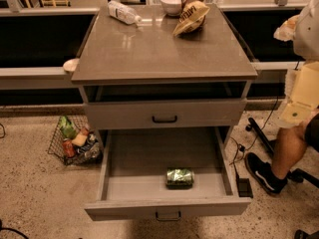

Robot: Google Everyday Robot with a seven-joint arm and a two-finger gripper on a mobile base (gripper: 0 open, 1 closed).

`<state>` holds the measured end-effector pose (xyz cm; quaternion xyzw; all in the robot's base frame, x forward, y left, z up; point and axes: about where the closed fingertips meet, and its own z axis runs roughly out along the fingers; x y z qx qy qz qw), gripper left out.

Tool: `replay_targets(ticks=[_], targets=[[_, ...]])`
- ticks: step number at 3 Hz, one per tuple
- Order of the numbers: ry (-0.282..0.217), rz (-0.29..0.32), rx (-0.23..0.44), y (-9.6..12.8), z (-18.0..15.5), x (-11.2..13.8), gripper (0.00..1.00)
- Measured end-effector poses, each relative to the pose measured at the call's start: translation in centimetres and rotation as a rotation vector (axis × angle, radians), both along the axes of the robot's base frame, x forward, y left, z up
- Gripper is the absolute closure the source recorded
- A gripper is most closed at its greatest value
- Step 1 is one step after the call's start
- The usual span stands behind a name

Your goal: Pick green can from middle drawer and place on counter

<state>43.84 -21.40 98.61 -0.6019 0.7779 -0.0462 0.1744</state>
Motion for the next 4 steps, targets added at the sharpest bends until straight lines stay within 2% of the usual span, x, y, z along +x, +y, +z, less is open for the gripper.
replay_targets(ticks=[2,3,4], targets=[[-0.004,0.014,0.003,0.4,-0.2,0.1,0.00],[0.011,0.104,0.025,3.6,-3.2,0.2,0.00],[0.045,0.217,0.061,7.7,-8.0,-0.1,0.00]])
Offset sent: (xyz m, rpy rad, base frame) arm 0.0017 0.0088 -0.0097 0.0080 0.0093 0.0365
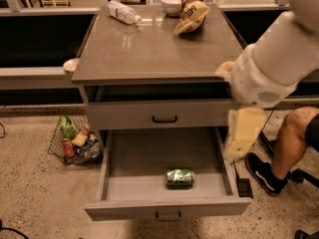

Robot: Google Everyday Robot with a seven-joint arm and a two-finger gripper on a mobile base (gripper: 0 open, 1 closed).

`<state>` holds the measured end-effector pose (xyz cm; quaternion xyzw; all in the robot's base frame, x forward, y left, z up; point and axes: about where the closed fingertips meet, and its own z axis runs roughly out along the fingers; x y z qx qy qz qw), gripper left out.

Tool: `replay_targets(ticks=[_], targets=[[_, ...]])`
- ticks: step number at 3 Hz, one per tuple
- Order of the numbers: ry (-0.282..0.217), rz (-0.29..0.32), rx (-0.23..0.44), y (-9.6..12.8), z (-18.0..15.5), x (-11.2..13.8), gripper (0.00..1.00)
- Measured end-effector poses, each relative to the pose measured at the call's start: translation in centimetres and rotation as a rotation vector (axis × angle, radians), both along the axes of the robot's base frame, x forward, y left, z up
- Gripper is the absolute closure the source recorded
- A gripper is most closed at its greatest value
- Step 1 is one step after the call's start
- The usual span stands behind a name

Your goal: Pick green can from middle drawer and place on counter

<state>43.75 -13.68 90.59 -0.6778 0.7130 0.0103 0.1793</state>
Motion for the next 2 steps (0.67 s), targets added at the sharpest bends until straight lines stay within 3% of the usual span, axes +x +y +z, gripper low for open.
replay_targets(ticks=[1,2], targets=[[0.055,0.087,0.058,3.39,-4.25,-0.50,0.00],[0.063,0.098,0.066,3.82,-4.78,-0.63,0.00]])
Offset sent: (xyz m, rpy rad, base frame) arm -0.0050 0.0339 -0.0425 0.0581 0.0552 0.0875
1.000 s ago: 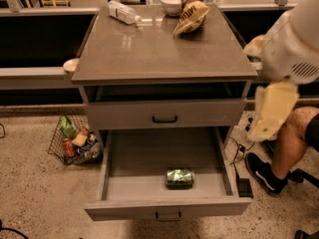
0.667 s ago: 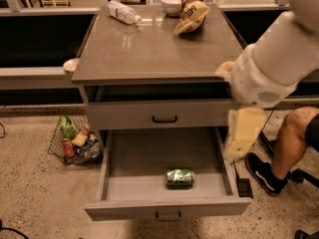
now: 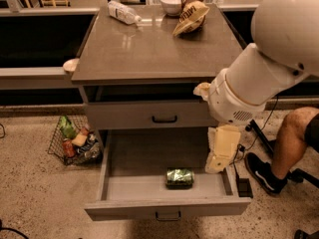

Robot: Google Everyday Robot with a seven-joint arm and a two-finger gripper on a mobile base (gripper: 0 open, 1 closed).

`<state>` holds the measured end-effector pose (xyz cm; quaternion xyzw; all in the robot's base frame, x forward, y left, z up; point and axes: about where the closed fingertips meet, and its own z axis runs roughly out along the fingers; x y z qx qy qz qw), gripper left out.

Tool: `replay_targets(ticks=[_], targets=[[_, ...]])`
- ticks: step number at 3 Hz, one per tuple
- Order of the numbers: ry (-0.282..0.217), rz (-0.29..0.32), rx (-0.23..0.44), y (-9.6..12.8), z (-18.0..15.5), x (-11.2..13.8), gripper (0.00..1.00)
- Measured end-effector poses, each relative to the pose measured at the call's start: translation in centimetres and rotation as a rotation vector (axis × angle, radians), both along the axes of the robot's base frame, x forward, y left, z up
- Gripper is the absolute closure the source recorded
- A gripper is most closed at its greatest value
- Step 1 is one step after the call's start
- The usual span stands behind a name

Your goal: Pick green can from middle drawer and place on counter

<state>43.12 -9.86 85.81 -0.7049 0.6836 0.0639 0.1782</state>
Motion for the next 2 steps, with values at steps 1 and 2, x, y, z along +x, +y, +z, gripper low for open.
replay_targets(ticks=[1,2], targets=[[-0.002,0.009,-0.006,0.1,-0.5,-0.1,0.00],[0.009,0.019,-0.023,-0.6,-4.1,1.2,0.00]])
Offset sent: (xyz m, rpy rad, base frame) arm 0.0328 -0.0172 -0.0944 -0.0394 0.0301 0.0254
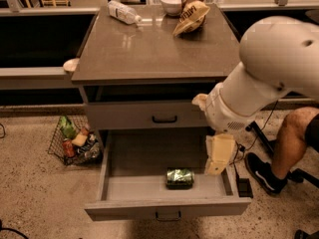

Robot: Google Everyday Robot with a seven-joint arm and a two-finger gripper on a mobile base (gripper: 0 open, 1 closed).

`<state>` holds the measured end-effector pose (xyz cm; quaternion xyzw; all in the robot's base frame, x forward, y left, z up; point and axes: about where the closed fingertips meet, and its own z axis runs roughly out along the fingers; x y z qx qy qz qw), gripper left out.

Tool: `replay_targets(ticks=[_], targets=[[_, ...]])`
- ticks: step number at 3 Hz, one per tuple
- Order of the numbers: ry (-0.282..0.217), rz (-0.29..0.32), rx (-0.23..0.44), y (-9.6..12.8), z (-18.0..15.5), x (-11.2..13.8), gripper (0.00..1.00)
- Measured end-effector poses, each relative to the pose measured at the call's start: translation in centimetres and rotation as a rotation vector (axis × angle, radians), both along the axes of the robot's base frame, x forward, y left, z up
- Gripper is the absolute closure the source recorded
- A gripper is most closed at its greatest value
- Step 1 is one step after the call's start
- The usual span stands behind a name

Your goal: Pick green can from middle drawer and place on counter

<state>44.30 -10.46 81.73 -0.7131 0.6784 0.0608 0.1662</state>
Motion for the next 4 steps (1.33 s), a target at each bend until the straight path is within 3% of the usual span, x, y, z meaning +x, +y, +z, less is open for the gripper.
replay_targets(ticks=[2,4], targets=[[0.007,0.053,0.045,-2.7,-8.9,3.4,0.00],[0.068,0.091,0.126,-2.0,-18.0,6.0,0.00]])
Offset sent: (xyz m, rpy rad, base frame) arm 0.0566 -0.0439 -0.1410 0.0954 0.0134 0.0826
